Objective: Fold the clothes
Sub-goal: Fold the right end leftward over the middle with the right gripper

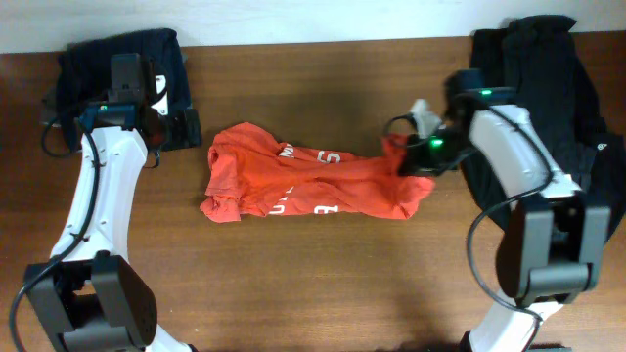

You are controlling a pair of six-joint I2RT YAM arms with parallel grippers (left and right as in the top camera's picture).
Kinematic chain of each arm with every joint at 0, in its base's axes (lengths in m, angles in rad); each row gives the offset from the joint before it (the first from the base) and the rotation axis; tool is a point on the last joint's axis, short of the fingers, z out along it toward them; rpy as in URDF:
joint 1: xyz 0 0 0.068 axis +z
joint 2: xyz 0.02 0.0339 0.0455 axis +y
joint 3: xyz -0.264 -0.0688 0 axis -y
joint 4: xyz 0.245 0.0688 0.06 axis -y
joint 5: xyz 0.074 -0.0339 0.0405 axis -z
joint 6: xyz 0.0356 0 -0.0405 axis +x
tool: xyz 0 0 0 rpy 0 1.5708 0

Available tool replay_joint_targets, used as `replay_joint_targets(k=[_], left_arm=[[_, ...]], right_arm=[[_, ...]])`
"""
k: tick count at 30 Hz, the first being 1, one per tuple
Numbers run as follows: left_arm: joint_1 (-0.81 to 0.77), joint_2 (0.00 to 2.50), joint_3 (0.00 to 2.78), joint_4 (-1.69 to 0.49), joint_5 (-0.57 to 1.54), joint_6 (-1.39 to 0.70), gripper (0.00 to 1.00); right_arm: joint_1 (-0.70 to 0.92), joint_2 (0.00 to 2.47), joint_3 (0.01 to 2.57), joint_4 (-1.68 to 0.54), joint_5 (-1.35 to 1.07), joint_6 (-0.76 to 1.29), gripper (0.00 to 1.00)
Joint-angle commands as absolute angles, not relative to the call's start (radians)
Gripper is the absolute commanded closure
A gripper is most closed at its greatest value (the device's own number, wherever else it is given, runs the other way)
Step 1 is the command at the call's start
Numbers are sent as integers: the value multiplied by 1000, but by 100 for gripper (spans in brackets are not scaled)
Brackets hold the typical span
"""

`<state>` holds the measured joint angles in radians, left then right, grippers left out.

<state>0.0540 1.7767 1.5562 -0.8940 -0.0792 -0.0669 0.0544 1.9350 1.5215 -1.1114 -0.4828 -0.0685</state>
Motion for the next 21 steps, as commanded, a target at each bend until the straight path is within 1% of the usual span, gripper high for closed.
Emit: replay_joint_targets(k=[1,6,8,10,11,12,13,14,15,16,19,21], left_arm=[[55,1786,1571,-892,-75,-47,1],[55,1786,1571,-892,-75,-47,1],[55,1788,1571,-891,-75,-47,1],[55,1792,1571,-891,-75,-47,1],[55,1798,1571,-891,-75,-47,1],[55,1801,1571,-891,-75,-47,1],[55,1807,1571,-892,-75,-47,1],[55,1817,1571,-892,-75,-47,1],[55,1822,1571,-892,-75,-47,1],[55,1829,1571,-892,-75,-47,1],[55,1835,1571,-891,-75,-47,1],[55,1835,1571,-890,-75,-47,1]], right_arm=[[149,1935,1538,-1080,-459,-10,96],[254,1935,1538,-992,-449,61,96],[293,1936,1538,-955,-408,98,96],[323,1937,1538,-927,-366,125,95],[338,1937,1538,-917,-348,138,92],[344,1937,1538,-913,-345,141,86],[352,1937,1538,-908,-346,141,74],[361,1937,1538,-904,-347,141,46],[366,1937,1538,-902,-347,140,36],[370,1937,1538,-902,-348,139,29],[379,1937,1538,-908,-371,114,21],[379,1936,1538,-917,-377,113,20]])
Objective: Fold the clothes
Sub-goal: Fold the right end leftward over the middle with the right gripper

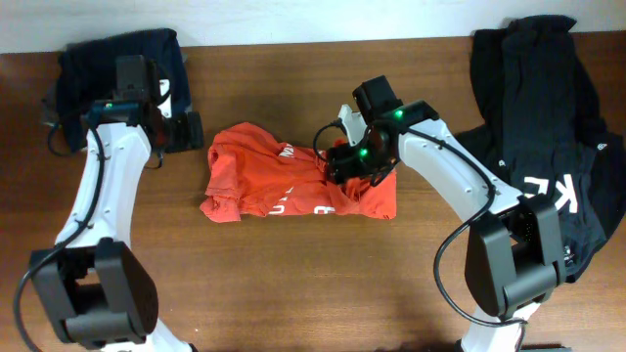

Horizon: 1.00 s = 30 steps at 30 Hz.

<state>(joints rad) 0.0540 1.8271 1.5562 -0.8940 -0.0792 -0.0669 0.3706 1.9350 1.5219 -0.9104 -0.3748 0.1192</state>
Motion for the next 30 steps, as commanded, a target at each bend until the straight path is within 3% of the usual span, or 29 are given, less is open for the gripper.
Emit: replay_joint_targets(k=[1,7,16,19,24,30], left_arm=[[55,1835,1571,-890,-75,-47,1],[55,1835,1571,-891,-75,-47,1],[55,1835,1571,-892,-75,-47,1],[55,1835,1571,-896,-75,-47,1],[55,1835,1571,-896,-75,-47,1],[55,1835,1571,-895,-75,-47,1]], right_arm=[[378,1936,1539,-923,-377,113,20],[363,1937,1539,-924,-315,119,21],[375,1986,1534,-937,-250,240,53],[380,2006,1528,-948,-266,246,57],[414,2017,1524,-942,-345,245,77],[506,2019,1524,-852,-385,245,80]])
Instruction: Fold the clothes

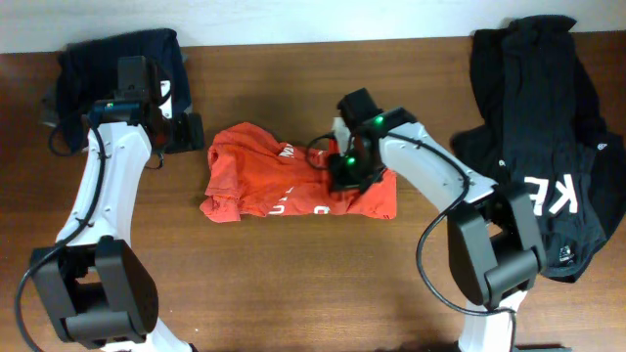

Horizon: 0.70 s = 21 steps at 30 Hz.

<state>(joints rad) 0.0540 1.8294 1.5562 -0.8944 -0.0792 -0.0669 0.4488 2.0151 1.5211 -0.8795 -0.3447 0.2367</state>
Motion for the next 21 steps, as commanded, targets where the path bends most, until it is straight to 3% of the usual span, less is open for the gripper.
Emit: replay_joint_targets(k=[1,7,12,17,21], left_arm=[[55,1835,1571,-894,-75,-47,1],[56,1835,1571,-892,-75,-47,1],[56,1835,1571,-894,-67,-47,1],[55,1836,1571,-902,44,-47,1],[55,1840,1560,-910,113,1,1]], right_arm=[[519,2019,1524,-836,-385,247,80],[553,2017,1530,-746,-387,297,80],[500,2003,1613,-817,-402,284,78],[428,1996,1777,-1008,-411,198,40],[379,1996,1879,-1147,-411,144,27]])
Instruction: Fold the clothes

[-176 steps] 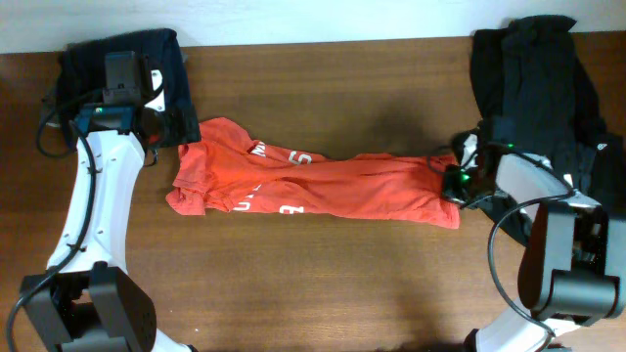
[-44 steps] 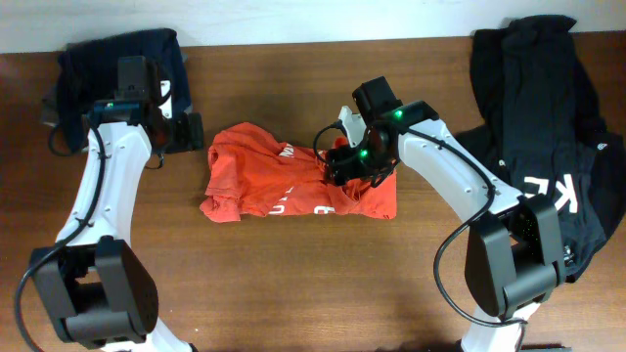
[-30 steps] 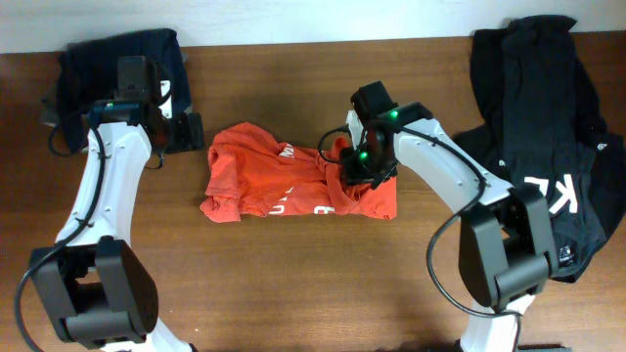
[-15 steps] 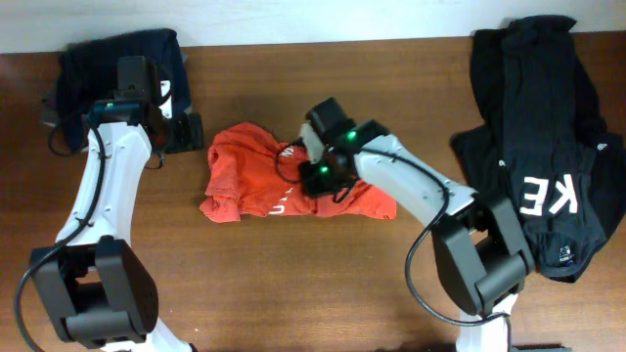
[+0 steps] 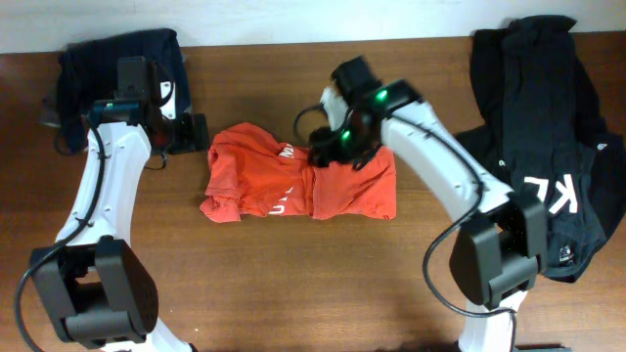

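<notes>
An orange shirt [image 5: 264, 181] with white lettering lies crumpled mid-table. Its right part is folded leftward over the middle, and that flap [image 5: 352, 191] ends in a straight edge near the shirt's centre. My right gripper [image 5: 326, 147] is at the flap's upper left corner, low over the cloth, and appears shut on the shirt's edge. My left gripper [image 5: 196, 127] hovers just left of the shirt's collar end, apart from it. Its dark fingers blend into the dark cloth behind, so their state is unclear.
A folded dark navy garment [image 5: 117, 64] lies at the back left under the left arm. A heap of black clothes [image 5: 548, 117] with white print fills the right side. Bare wooden table [image 5: 293, 284] lies in front of the shirt.
My right gripper moved up and slightly left. The folded flap's edge now reaches further left over the lettering. My left gripper shifted a little to the right, toward the shirt.
First my right gripper held the shirt's right end, stretched out beside the black heap. Then it was over the shirt's middle with that end carried along, doubling the shirt. The flap then lay lower, and now it lies flatter and further left. The left arm barely moved.
</notes>
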You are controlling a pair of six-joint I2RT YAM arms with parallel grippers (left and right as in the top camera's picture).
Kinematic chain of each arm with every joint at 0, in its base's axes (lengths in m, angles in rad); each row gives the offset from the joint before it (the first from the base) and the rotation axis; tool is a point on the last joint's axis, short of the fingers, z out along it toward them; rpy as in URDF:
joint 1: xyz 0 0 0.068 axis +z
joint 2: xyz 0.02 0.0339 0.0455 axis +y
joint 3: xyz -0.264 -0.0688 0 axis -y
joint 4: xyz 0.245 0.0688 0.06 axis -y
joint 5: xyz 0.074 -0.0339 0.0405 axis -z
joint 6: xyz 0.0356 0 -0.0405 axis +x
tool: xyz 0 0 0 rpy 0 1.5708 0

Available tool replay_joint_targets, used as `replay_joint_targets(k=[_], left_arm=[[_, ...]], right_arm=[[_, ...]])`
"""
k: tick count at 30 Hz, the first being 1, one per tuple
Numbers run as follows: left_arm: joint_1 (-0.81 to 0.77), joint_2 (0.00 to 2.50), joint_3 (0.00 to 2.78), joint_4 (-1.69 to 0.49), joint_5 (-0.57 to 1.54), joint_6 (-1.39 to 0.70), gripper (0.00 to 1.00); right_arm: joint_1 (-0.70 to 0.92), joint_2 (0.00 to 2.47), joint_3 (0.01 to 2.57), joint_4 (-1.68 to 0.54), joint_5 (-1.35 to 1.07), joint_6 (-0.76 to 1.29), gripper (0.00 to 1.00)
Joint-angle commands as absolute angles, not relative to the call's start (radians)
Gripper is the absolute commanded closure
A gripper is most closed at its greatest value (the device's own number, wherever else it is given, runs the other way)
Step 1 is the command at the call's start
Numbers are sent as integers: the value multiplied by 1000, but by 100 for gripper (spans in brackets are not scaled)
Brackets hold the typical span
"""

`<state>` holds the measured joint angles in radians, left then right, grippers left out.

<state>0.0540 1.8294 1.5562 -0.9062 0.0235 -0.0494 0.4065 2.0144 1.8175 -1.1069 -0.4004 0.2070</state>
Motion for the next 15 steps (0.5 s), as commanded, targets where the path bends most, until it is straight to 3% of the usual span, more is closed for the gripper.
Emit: replay_joint_targets(k=[1,7,15], left_arm=[[55,1840,1550,-910,117,2,1],[55,1882,1504,-909,138,18,1],[55,2024,1498,-891,373,154,1]], right_arm=[[363,1996,1899,-1177,-410,128,25],[304,1996,1906,-1237,-407,107,23],[262,1996,1906,-1246,-386,81,23]])
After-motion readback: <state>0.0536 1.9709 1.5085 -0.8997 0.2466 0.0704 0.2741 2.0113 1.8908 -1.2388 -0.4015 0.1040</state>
